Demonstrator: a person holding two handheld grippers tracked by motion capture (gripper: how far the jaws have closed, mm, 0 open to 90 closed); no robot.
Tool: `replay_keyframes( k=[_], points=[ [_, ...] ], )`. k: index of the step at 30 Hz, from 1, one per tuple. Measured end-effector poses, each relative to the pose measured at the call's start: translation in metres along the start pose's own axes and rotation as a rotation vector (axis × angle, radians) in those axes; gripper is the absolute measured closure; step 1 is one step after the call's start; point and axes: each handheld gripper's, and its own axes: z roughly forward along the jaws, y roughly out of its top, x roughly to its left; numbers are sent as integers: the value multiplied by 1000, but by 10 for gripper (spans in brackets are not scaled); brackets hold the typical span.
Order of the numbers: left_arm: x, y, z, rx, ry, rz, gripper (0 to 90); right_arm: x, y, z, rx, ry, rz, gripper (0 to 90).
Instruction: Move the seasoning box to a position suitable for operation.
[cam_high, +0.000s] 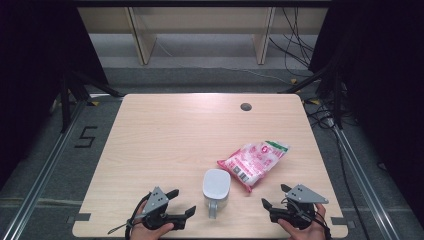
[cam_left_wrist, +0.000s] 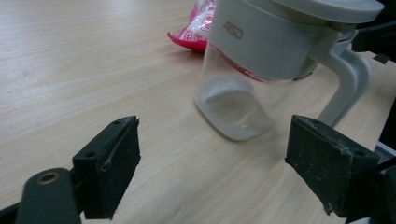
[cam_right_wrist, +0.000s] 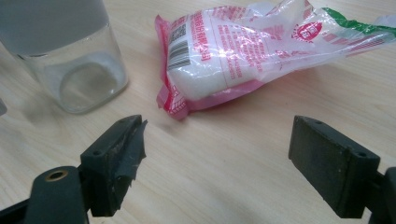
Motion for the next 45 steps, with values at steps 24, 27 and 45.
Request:
replay_keyframes(
  k=[24, 27, 45],
  points=[
    [-20, 2, 8, -21, -125, 58, 447, -1, 0, 0, -7, 6, -10, 204],
    [-28, 6, 16, -17, -138, 109, 489, 2, 0, 1, -5, 8, -16, 204],
    [-46, 10, 32, 17, -255, 165, 603, 5, 0, 1, 2, 13, -27, 219]
  ],
)
